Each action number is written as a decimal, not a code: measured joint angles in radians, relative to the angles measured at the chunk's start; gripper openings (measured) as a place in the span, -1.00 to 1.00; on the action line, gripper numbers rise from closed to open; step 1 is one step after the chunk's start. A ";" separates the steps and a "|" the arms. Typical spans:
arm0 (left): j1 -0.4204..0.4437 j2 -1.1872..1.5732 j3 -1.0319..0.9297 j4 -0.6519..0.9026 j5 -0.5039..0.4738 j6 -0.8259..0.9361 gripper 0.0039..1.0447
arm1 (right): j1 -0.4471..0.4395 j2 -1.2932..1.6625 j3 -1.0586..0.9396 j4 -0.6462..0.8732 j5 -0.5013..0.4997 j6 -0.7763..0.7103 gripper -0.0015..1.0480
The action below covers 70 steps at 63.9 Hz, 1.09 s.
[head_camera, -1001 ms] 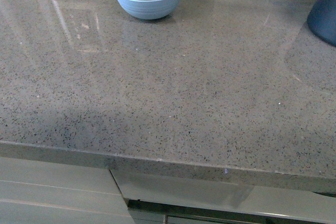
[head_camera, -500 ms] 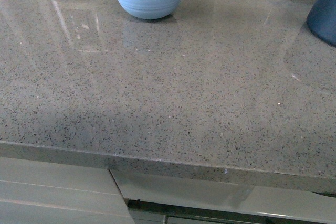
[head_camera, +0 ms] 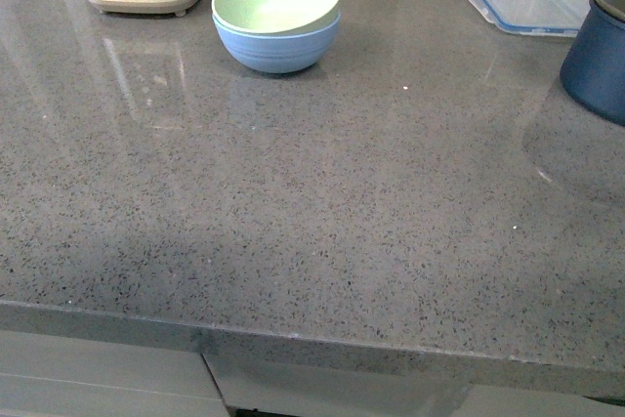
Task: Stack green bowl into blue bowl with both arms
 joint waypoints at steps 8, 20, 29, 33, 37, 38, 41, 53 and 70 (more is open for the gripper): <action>0.000 -0.001 0.000 0.000 0.000 0.000 0.88 | 0.041 -0.092 -0.208 0.474 0.060 -0.013 0.07; 0.000 -0.001 0.000 0.000 -0.001 0.000 0.88 | 0.076 -0.191 -0.318 0.536 0.070 -0.020 -0.67; 0.000 -0.001 0.000 0.000 0.000 0.000 0.88 | 0.076 -0.264 -0.369 0.514 0.070 -0.023 -0.98; 0.000 -0.001 0.000 0.000 0.000 0.000 0.88 | 0.076 -0.298 -0.388 0.501 0.070 -0.023 -0.98; 0.000 -0.001 0.000 0.000 0.000 0.000 0.88 | 0.076 -0.339 -0.409 0.479 0.070 -0.023 -0.98; 0.000 -0.001 0.000 0.000 0.000 0.000 0.88 | 0.076 -0.348 -0.413 0.473 0.070 -0.023 -0.98; 0.000 -0.001 0.000 0.000 0.000 0.000 0.88 | 0.076 -0.378 -0.423 0.456 0.070 -0.023 -0.98; 0.000 -0.001 0.000 0.000 0.000 0.000 0.88 | 0.076 -0.460 -0.450 0.401 0.070 -0.023 -0.98; 0.000 -0.001 0.000 0.000 0.000 0.000 0.88 | 0.076 -0.549 -0.495 0.366 0.070 -0.023 -0.98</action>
